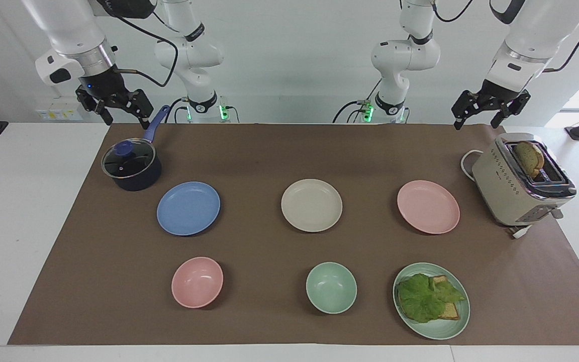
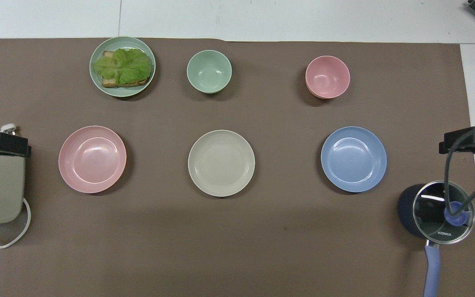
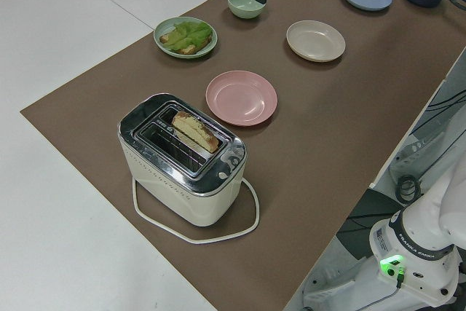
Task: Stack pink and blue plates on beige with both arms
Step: 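Move the left gripper toward the rim of the pink plate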
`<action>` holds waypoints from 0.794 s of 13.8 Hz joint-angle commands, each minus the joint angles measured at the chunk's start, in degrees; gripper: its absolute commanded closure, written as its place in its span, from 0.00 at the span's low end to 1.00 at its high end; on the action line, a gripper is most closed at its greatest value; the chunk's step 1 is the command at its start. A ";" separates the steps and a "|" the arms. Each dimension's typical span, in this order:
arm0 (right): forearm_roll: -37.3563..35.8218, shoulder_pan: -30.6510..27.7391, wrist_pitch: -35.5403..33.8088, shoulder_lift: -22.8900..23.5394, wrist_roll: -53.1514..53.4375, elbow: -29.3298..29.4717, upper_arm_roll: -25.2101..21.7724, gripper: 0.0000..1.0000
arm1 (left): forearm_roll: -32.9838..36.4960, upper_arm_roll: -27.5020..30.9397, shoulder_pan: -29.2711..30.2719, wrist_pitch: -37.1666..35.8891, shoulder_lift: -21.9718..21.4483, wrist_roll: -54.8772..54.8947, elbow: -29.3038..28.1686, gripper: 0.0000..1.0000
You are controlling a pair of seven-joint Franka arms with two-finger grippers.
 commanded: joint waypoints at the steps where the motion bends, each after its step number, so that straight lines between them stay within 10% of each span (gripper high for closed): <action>1: 0.10 -0.23 -0.28 -0.15 -0.97 0.29 0.15 0.00 | -0.35 0.23 -0.23 -1.25 -1.07 0.81 0.14 0.00; 11: 0.10 -0.23 -0.28 -0.15 -0.97 0.29 0.15 0.00 | -0.62 0.49 0.82 10.16 -0.81 0.72 -13.82 0.00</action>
